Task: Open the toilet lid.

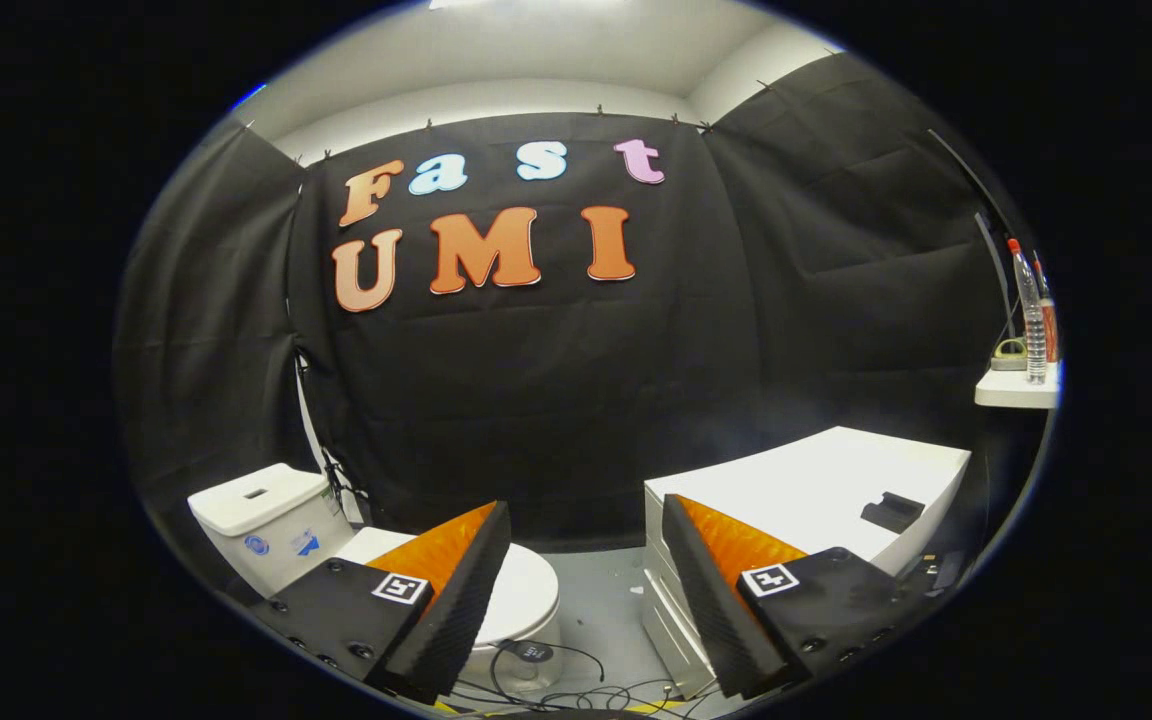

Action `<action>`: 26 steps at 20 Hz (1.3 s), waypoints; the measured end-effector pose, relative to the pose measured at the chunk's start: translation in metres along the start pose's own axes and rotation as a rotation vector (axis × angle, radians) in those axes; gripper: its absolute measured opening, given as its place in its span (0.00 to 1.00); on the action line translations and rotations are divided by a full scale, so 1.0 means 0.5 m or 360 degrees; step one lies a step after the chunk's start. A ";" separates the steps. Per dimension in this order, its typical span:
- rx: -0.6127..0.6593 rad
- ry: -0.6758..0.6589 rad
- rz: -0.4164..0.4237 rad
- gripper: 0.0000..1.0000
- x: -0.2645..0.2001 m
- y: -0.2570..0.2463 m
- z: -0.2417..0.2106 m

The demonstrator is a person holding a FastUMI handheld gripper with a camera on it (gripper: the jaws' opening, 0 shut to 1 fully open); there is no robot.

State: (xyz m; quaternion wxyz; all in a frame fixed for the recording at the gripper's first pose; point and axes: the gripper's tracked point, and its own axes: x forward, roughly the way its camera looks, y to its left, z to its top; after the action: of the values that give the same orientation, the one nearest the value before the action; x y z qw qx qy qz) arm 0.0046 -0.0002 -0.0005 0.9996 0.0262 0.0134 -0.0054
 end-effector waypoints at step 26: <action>0.0237 0.0474 -0.0605 0.99 0.159 -0.184 -0.424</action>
State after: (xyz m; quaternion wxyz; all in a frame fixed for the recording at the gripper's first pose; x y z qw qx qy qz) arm 0.0774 -0.0819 -0.2189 0.9629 0.0973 0.1647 -0.1904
